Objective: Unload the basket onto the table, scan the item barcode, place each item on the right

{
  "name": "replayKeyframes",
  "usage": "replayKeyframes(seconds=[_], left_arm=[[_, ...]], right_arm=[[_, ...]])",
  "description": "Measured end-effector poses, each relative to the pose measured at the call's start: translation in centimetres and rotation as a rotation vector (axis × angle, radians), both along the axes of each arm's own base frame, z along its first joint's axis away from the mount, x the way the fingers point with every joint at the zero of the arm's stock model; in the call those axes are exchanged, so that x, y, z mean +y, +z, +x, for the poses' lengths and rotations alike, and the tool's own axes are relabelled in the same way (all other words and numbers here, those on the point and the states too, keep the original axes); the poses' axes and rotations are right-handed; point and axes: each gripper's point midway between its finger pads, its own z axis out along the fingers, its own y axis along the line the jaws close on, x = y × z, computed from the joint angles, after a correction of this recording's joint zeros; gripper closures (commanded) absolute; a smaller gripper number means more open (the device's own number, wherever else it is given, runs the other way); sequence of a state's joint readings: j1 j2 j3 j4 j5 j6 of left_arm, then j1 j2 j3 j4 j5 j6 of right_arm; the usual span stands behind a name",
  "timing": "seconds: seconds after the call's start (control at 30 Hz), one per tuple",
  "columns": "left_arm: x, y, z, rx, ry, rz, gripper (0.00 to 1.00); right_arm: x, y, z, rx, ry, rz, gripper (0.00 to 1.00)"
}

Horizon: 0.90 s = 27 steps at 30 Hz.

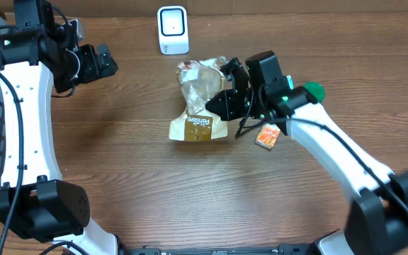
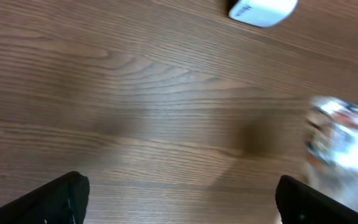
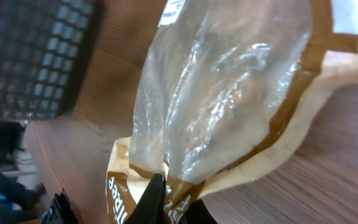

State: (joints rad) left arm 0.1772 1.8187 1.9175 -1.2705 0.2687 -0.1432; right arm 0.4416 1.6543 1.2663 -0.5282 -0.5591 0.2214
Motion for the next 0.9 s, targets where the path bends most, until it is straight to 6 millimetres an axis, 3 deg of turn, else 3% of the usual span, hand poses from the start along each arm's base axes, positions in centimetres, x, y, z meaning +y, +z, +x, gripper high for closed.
replayKeyframes(seconds=[0.17, 0.3, 0.43, 0.57, 0.9], left_arm=[[2.5, 0.0, 0.1, -0.008, 0.067, 0.017, 0.00], [4.8, 0.2, 0.1, -0.021, 0.122, 0.027, 0.00], [6.4, 0.2, -0.2, -0.022, 0.159, 0.034, 0.00], [7.0, 0.1, -0.4, -0.019, 0.175, 0.045, 0.00], [7.2, 0.1, -0.4, -0.017, 0.179, 0.054, 0.00]], right_arm=[[0.7, 5.9, -2.4, -0.178, 0.064, 0.034, 0.96], [-0.1, 11.7, -4.5, -0.341, 0.083, 0.084, 0.96], [-1.2, 15.7, -6.3, -0.450, 0.084, 0.124, 0.96], [-1.7, 17.2, -7.2, -0.495, 0.085, 0.140, 0.96], [-1.4, 15.8, -6.4, -0.467, 0.079, 0.113, 0.96]])
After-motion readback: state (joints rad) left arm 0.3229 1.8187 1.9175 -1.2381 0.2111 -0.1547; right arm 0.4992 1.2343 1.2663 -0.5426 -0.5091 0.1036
